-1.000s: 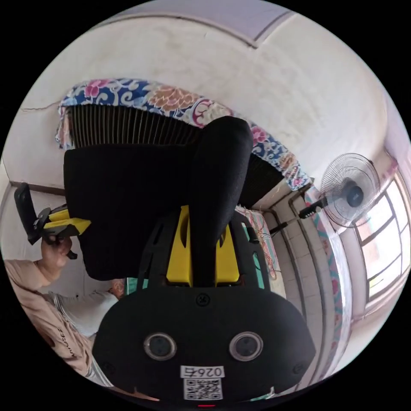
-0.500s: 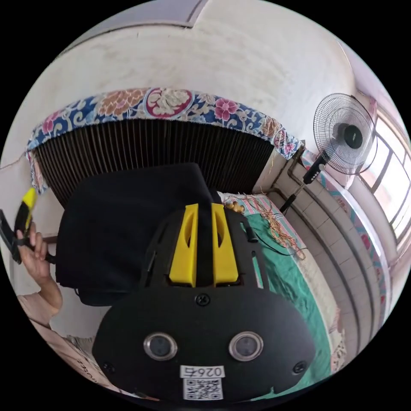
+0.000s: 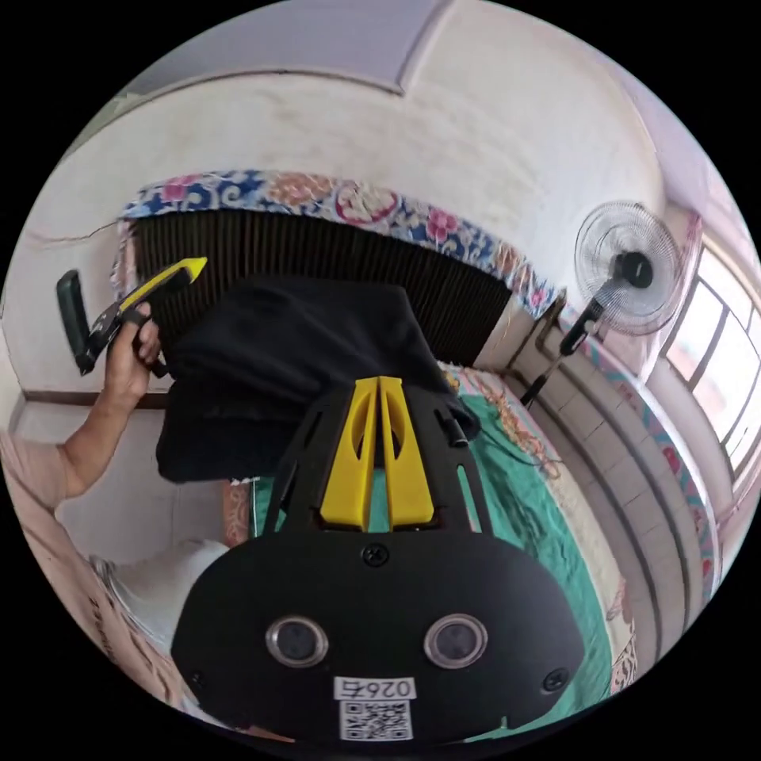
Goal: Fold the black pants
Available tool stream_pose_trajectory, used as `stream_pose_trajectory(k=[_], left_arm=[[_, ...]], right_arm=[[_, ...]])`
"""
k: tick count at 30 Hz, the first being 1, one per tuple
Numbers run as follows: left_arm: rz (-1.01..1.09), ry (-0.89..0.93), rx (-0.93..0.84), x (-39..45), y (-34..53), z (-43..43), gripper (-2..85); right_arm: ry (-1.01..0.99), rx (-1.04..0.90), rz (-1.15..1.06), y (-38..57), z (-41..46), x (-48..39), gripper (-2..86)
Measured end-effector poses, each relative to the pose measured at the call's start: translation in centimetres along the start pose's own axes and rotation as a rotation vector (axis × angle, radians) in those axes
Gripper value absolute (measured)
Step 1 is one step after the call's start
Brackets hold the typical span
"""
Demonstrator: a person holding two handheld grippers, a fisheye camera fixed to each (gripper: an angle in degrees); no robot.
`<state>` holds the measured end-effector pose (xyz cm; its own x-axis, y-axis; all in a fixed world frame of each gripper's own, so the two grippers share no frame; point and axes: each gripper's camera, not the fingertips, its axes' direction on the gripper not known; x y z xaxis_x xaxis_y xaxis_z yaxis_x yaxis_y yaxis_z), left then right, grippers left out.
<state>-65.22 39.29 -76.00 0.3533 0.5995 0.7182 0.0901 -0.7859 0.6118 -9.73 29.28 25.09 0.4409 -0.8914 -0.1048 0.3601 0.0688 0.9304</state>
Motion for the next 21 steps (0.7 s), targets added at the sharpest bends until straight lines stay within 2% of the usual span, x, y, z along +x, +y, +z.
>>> stream_pose_trajectory(k=[3,5,7,8,14,15,16,18,19,21], left_arm=[[-0.099,0.138,0.013,5.0,0.5,-0.4,-1.0],[-0.102,0.239,-0.029,9.8,0.7,1.2,-1.0],[-0.075,0.354,-0.078,15.8,0.8,3.5,-1.0],[-0.049,0.433,-0.111,20.5,1.0,5.3,-1.0],[0.13,0.866,-0.329,48.9,3.8,15.2,-1.0],[0.22,0.987,-0.37,55.8,4.9,16.8,-1.0],[0.275,1.058,-0.392,59.3,5.5,17.6,-1.0],[0.459,1.322,-0.543,73.2,9.2,20.3,-1.0],[0.49,1.38,-0.585,76.6,10.3,20.9,-1.0],[0.536,1.552,-0.711,88.7,14.5,22.4,-1.0]], right_arm=[[0.247,0.057,-0.019,5.6,-9.5,-1.1,-0.9],[0.364,-0.029,-0.045,8.7,-13.6,-0.9,-0.9],[0.463,-0.209,0.006,12.6,-18.5,0.8,-0.9],[0.489,-0.232,0.027,13.7,-20.0,1.3,-0.9],[0.776,-0.33,0.409,23.4,-38.9,6.7,-0.9],[0.812,-0.319,0.518,25.4,-43.1,7.6,-0.9],[0.841,-0.299,0.634,27.5,-47.5,8.4,-0.9],[0.876,-0.252,0.806,30.6,-53.9,9.2,-0.9],[0.894,-0.22,0.909,32.5,-57.8,9.5,-0.9],[0.923,-0.187,1.041,34.9,-62.9,9.7,-0.9]])
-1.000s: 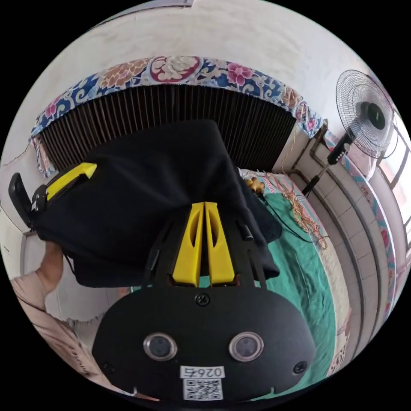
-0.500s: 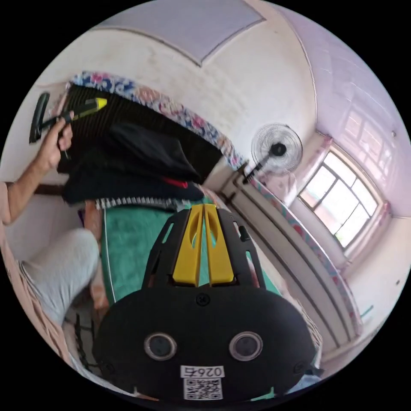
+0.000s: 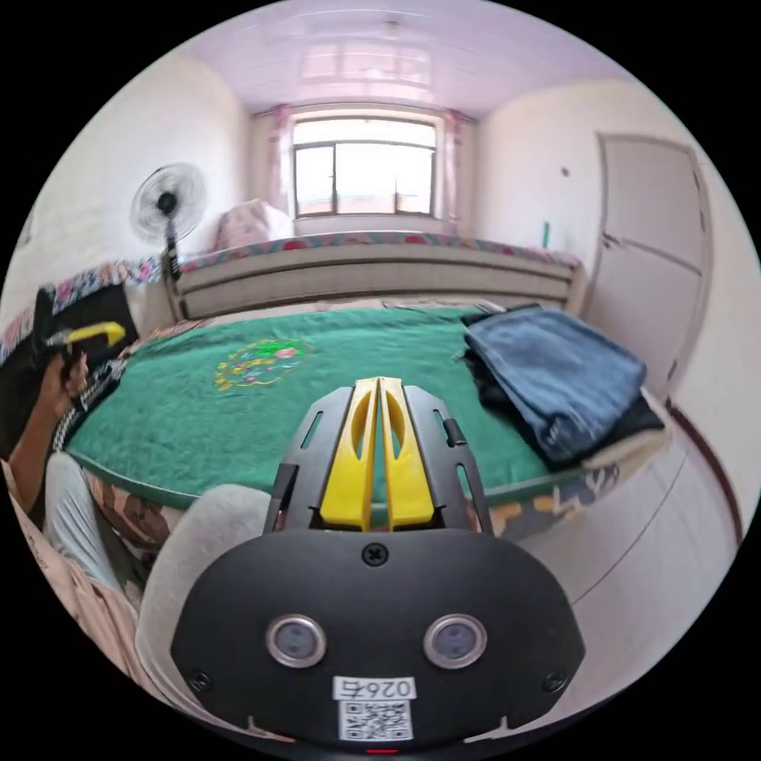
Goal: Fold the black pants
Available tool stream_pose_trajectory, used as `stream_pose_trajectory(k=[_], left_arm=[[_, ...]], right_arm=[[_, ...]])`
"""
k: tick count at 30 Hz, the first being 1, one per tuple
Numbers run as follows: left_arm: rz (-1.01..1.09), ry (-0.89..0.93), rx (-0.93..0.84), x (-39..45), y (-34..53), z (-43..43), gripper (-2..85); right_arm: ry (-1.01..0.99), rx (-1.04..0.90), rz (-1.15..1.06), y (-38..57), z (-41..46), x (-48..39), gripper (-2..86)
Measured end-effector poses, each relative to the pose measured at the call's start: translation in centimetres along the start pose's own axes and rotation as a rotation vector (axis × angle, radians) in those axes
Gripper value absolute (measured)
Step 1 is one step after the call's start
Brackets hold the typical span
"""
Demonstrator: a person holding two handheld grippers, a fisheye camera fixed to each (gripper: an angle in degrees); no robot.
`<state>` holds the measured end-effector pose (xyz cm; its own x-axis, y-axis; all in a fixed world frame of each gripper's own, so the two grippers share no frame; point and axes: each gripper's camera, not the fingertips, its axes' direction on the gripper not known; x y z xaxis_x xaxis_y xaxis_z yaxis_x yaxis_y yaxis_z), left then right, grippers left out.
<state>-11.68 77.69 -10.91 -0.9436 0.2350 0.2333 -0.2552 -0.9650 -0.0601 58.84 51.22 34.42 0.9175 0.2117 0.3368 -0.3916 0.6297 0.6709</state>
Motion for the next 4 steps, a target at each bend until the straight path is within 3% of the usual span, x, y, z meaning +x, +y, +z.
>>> stream_pose_trajectory(k=[4], left_arm=[[-0.009,0.147,-0.029,-2.4,-8.2,14.2,-0.8]], right_arm=[[0.079,-0.001,0.194,-1.6,-4.4,7.9,-0.9]])
